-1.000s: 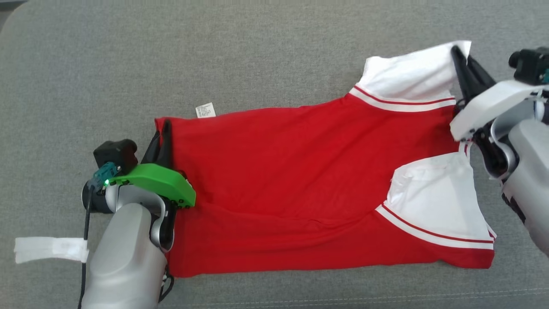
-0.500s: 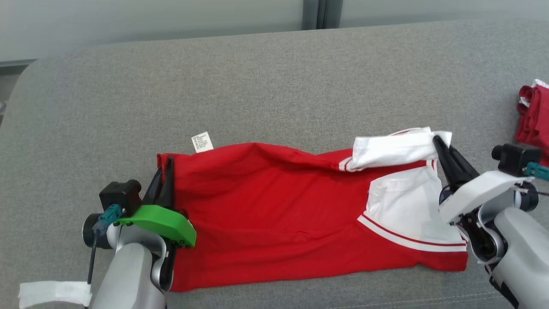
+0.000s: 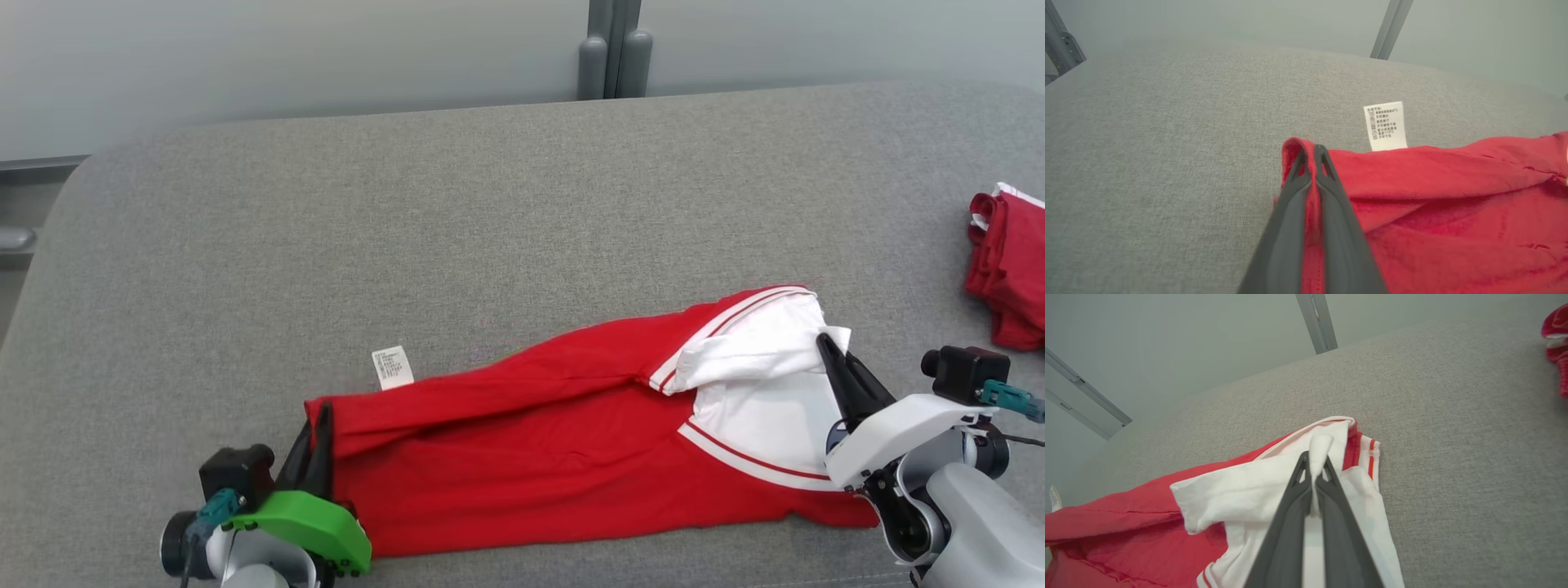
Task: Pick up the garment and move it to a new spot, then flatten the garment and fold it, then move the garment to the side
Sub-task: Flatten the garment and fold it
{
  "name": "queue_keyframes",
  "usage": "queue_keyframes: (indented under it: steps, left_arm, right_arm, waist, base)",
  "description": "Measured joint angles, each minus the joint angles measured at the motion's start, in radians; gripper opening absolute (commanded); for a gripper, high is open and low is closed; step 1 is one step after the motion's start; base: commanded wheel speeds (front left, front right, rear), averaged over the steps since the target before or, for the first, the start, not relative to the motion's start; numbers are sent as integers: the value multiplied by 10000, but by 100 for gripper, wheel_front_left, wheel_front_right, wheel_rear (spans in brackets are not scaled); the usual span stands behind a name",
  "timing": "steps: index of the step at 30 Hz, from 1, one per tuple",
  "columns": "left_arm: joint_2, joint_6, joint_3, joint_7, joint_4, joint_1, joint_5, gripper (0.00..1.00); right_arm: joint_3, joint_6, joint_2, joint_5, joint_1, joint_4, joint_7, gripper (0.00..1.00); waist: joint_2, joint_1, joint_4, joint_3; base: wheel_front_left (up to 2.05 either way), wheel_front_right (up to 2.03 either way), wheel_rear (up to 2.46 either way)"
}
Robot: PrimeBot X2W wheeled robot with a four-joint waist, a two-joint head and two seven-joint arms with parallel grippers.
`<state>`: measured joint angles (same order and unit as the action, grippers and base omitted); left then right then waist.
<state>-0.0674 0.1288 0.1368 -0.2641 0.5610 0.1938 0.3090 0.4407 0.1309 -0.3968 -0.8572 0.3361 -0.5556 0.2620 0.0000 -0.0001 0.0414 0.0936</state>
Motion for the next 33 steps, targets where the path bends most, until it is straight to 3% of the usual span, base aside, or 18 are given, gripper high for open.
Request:
queue_keyframes:
  steps: [1, 2, 3, 4, 16, 23, 24, 25, 29, 33]
  left_arm:
    - [0, 0, 50, 0, 40, -100, -4, 81]
    - [12, 0, 56, 0, 81, -170, -2, 85]
    - [27, 2, 10, 0, 138, -215, -2, 97]
    - [29, 0, -27, 0, 174, -257, -19, 100]
    - [182, -54, -1361, 0, -67, -1359, -754, 100]
    - [176, -56, -1104, 0, -328, -1606, -426, 100]
    - [176, -56, -1053, 0, -339, -1615, -376, 100]
    - [178, -56, -1001, 0, -362, -1620, -372, 100]
    - [180, -63, -936, 0, -420, -1622, -355, 100]
    - [180, -138, -892, 0, -493, -1621, -291, 100]
  right_arm:
    - [-19, 0, 36, 0, -6, -15, 0, 0]
    - [-46, 0, 71, -2, -18, -38, 0, 0]
    - [-59, 0, 88, 0, -39, -50, 0, 0]
    - [-67, 0, 88, 2, -58, -59, 0, 0]
    - [107, 0, 282, 15, -416, -173, 0, 0]
    - [236, 0, 378, -15, -715, -500, 0, 0]
    - [240, 0, 376, -12, -722, -633, 2, 42]
    - [251, 0, 359, 36, -732, -777, 4, 100]
    - [-257, 0, 280, 431, -731, -1030, 4, 100]
    - [-1781, -2, 180, 1733, -722, -1060, 6, 100]
  waist:
    - [0, 0, -17, -9]
    - [0, 0, -28, -19]
    - [0, 0, -32, -27]
    - [0, 0, -31, -38]
    - [0, 0, -133, -430]
    - [0, 0, -179, -669]
    - [0, 0, -183, -679]
    - [0, 0, -187, -683]
    - [0, 0, -184, -662]
    - [0, 0, -143, -626]
  base:
    - [0, 0, 0]
    - [0, 0, 0]
    - [0, 0, 0]
    - [0, 0, 0]
    - [0, 0, 0]
    - [0, 0, 0]
    - [0, 0, 0]
    - [0, 0, 0]
    - [0, 0, 0]
    - [0, 0, 0]
